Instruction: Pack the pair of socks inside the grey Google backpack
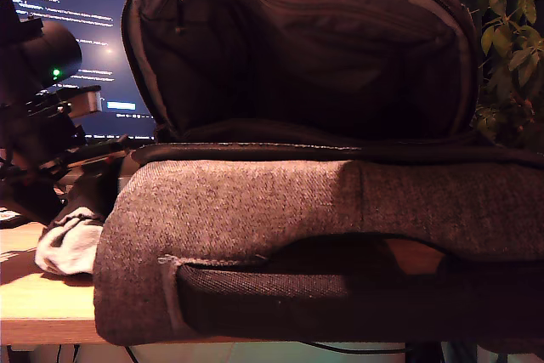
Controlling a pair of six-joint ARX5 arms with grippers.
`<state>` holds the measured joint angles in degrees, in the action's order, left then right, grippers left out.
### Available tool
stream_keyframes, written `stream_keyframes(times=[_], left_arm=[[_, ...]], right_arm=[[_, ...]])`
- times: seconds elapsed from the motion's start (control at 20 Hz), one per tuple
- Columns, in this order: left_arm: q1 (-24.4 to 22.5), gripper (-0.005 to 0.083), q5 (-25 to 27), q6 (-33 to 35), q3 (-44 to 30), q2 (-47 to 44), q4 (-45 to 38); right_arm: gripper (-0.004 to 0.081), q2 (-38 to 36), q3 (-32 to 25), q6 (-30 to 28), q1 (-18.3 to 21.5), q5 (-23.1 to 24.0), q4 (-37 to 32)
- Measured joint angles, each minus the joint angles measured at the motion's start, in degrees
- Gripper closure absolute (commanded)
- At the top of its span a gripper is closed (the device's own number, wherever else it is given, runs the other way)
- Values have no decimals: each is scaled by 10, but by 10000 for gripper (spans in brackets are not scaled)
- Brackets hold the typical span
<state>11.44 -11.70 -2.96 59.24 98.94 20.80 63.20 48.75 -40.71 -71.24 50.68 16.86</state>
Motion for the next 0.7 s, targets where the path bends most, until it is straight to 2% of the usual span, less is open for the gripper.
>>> stream_keyframes(times=[0.25, 0.45, 0.55, 0.7], left_arm=[[0, 793, -2, 9, 0, -22, 64], [6, 793, -11, 16, 0, -125, 93], [24, 793, -15, 17, 0, -193, 94], [63, 793, -18, 17, 1, -271, 118]], right_arm=[[782, 0, 0, 0, 0, 0, 0], [782, 0, 5, 0, 0, -2, 4], [782, 0, 25, 0, 0, -2, 10], [782, 0, 84, 0, 2, -4, 37]])
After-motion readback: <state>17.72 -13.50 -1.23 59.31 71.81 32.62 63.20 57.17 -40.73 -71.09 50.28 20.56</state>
